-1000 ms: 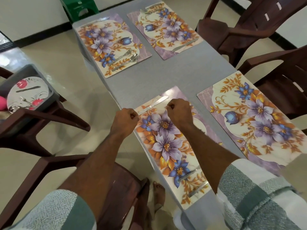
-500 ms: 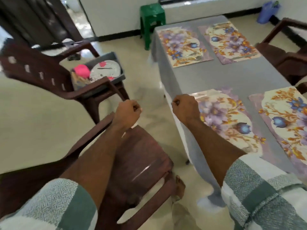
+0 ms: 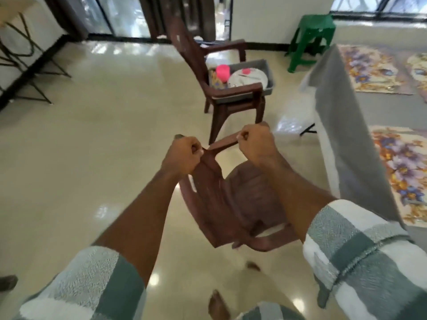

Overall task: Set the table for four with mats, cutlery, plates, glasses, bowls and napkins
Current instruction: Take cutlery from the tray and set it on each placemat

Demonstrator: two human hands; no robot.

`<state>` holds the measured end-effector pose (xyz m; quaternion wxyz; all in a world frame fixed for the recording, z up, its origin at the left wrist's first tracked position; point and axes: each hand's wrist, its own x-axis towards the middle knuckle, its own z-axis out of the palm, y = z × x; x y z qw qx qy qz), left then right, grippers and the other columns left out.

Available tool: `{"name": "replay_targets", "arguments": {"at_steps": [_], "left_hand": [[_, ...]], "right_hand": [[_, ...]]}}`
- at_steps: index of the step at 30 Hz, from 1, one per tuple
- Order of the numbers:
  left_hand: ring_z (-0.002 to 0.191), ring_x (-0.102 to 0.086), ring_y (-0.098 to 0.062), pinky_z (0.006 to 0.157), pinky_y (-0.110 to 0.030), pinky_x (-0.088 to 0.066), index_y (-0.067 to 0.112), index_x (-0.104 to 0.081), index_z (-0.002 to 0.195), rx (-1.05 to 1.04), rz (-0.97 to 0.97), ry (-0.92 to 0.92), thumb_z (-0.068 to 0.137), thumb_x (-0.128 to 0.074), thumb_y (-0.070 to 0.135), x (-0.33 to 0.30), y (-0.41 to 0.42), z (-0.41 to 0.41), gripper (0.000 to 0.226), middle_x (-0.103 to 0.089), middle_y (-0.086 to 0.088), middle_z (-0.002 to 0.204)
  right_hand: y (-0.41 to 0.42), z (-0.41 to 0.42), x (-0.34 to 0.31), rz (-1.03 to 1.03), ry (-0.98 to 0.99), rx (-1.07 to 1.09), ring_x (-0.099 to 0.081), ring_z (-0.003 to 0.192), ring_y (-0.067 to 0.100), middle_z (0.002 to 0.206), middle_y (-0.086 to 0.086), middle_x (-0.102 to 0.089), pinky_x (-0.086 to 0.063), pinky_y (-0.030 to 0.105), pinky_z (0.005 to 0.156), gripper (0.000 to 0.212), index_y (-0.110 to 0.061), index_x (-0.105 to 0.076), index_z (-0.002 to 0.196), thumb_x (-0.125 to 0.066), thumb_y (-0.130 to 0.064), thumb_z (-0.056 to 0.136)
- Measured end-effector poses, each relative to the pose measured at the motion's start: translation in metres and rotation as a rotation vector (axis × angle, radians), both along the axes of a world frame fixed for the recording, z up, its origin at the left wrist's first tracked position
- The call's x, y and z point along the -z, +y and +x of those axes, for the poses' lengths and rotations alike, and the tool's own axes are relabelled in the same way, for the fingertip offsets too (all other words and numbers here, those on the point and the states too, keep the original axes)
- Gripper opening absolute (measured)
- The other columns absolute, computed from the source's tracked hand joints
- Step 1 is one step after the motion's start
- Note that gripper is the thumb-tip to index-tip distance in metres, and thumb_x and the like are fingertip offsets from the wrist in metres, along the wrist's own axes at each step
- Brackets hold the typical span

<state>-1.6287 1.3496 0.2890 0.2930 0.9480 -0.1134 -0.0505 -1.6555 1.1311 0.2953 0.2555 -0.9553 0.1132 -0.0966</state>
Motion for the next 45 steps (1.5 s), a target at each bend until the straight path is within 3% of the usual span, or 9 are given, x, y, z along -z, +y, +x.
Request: {"name": "replay_targets", "arguments": {"at_steps": [5,9,17,24,29,33,39,42,45], "left_hand": [[0.078,-0.065,-0.016,0.076,-0.036,-0.057,0.019,-0.072,0.083,-0.066,-0.007,0.018,0.086,-0.069,0.019,0.009,0.083,0.019,0.005,-0.068,0.006,0.080],[0.078,-0.065,-0.012,0.077,-0.035,-0.058,0.022,-0.072,0.085,-0.046,0.004,0.012,0.088,-0.071,0.023,0.015,0.126,0.063,0.004,-0.069,0.007,0.082],[0.078,-0.066,-0.014,0.075,-0.036,-0.059,0.020,-0.073,0.086,0.035,-0.004,-0.008,0.087,-0.071,0.023,0.010,0.187,0.231,0.004,-0.069,0.006,0.082],[0.078,-0.066,-0.015,0.072,-0.028,-0.053,0.019,-0.074,0.084,0.130,-0.023,-0.095,0.087,-0.072,0.019,-0.025,0.231,0.402,0.003,-0.070,0.005,0.081],[0.079,-0.065,-0.018,0.073,-0.026,-0.049,0.014,-0.075,0.089,0.238,-0.053,-0.164,0.087,-0.072,0.020,-0.051,0.227,0.526,0.007,-0.072,-0.002,0.086],[0.080,-0.065,-0.018,0.075,-0.029,-0.052,0.013,-0.076,0.091,0.326,-0.041,-0.164,0.088,-0.071,0.019,-0.043,0.225,0.637,0.009,-0.073,-0.003,0.088],[0.078,-0.063,-0.015,0.075,-0.030,-0.054,0.013,-0.076,0.090,0.476,-0.033,-0.145,0.088,-0.071,0.016,-0.046,0.203,0.810,0.006,-0.072,-0.002,0.088],[0.074,-0.061,-0.014,0.072,-0.027,-0.048,0.016,-0.074,0.084,0.562,-0.036,-0.154,0.088,-0.070,0.013,-0.055,0.169,0.885,0.006,-0.069,0.000,0.083],[0.068,-0.056,-0.012,0.065,-0.021,-0.039,0.023,-0.063,0.075,0.704,-0.020,-0.126,0.088,-0.068,0.011,-0.057,0.117,0.945,0.019,-0.062,0.005,0.076]], "right_hand": [[0.081,0.036,0.014,0.017,0.041,-0.083,-0.067,0.084,0.027,0.084,0.002,-0.071,-0.056,0.040,0.078,0.011,-0.020,-0.071,0.082,-0.062,-0.025,0.086],[0.128,0.081,0.028,0.031,0.042,-0.078,-0.068,0.085,0.026,0.085,0.000,-0.073,-0.056,0.040,0.080,0.011,-0.021,-0.073,0.085,-0.063,-0.028,0.087],[0.201,0.238,0.032,0.058,0.073,0.026,-0.069,0.084,0.028,0.085,0.001,-0.073,-0.057,0.038,0.080,0.011,-0.023,-0.071,0.086,-0.061,-0.027,0.086],[0.236,0.376,-0.004,-0.002,0.032,0.094,-0.069,0.080,0.028,0.081,0.001,-0.072,-0.058,0.041,0.076,0.012,-0.021,-0.072,0.082,-0.060,-0.022,0.086],[0.235,0.477,-0.024,-0.051,-0.009,0.146,-0.066,0.079,0.024,0.085,0.004,-0.073,-0.056,0.036,0.073,0.017,-0.015,-0.075,0.091,-0.060,-0.023,0.092],[0.239,0.573,-0.010,-0.030,-0.022,0.249,-0.057,0.069,0.015,0.083,0.002,-0.070,-0.045,0.026,0.066,0.020,-0.013,-0.074,0.096,-0.060,-0.028,0.096],[0.237,0.714,-0.011,0.029,0.020,0.420,-0.063,0.077,0.020,0.082,0.001,-0.067,-0.049,0.031,0.069,0.014,-0.020,-0.071,0.091,-0.059,-0.025,0.094],[0.223,0.776,-0.017,0.008,0.048,0.494,-0.061,0.073,0.018,0.075,-0.002,-0.061,-0.050,0.032,0.069,0.016,-0.018,-0.073,0.091,-0.059,-0.025,0.094],[0.194,0.833,-0.007,0.012,0.058,0.606,-0.066,0.076,0.021,0.083,0.001,-0.071,-0.055,0.033,0.070,0.017,-0.021,-0.072,0.090,-0.056,-0.027,0.093]]}}
